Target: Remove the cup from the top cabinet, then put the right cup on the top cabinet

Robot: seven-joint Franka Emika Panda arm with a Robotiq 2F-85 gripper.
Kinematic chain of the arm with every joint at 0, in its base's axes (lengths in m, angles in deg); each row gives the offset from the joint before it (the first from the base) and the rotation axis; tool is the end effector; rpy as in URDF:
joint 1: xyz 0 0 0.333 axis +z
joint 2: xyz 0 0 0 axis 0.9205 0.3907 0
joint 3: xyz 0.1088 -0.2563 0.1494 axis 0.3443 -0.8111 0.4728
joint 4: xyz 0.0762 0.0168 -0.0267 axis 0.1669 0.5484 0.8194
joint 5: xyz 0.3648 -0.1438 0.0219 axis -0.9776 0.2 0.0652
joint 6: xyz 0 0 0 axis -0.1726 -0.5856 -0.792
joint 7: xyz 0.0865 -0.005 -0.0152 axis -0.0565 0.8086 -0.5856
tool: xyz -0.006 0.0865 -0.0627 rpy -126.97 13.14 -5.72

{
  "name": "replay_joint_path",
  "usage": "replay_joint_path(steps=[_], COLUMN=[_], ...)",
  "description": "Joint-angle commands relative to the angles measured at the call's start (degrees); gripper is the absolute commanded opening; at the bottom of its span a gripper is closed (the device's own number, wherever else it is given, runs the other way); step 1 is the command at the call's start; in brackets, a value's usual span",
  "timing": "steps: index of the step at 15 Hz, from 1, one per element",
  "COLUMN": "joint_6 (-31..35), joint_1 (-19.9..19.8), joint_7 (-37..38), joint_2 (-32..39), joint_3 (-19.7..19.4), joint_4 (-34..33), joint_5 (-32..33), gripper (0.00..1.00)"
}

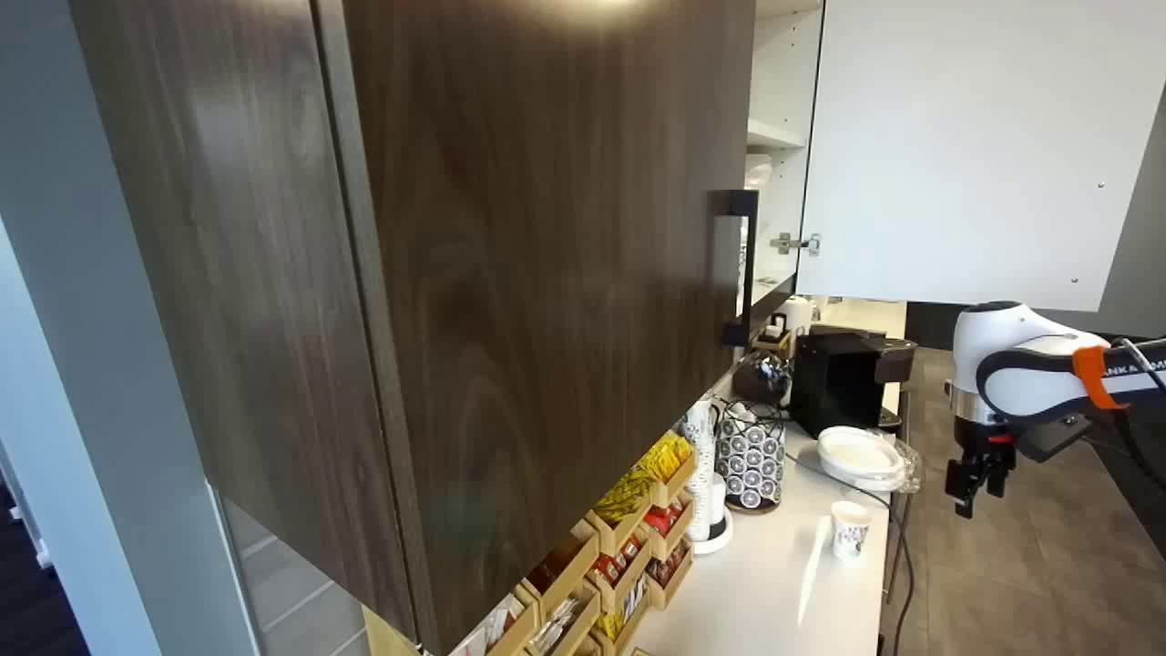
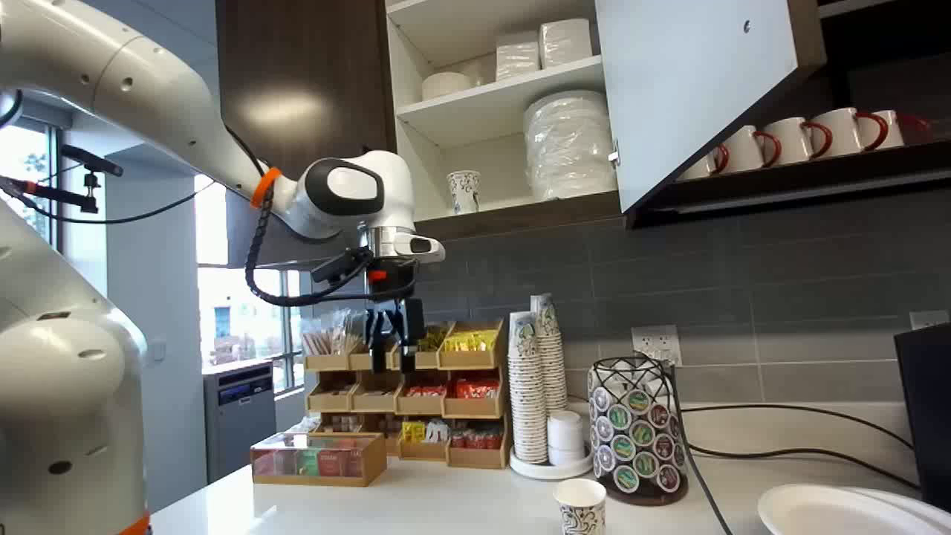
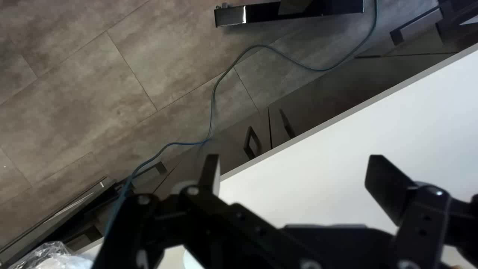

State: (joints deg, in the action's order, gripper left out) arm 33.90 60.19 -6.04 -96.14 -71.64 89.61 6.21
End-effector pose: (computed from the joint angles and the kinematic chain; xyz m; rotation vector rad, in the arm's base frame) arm 0.3431 -0.0701 0.4248 3.0370 -0.0938 -0.1146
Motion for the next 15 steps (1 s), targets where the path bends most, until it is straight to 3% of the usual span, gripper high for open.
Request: replay_joint_path(steps=[1,9,15], joint_6=[-0.14,-0.11,-2.07], joint_1=[0.37,0.88,5.27], joint_7=[0.18,-0.28,-3.89], joint_2=[0.01,0.02,-3.25], joint_3=[-0.32,-0.49,-0.57], joint_4=[-0.08,-0.70,-9.11], joint_5=[0.17,-0.64,-4.93], gripper=[1.00,1.00,1.00])
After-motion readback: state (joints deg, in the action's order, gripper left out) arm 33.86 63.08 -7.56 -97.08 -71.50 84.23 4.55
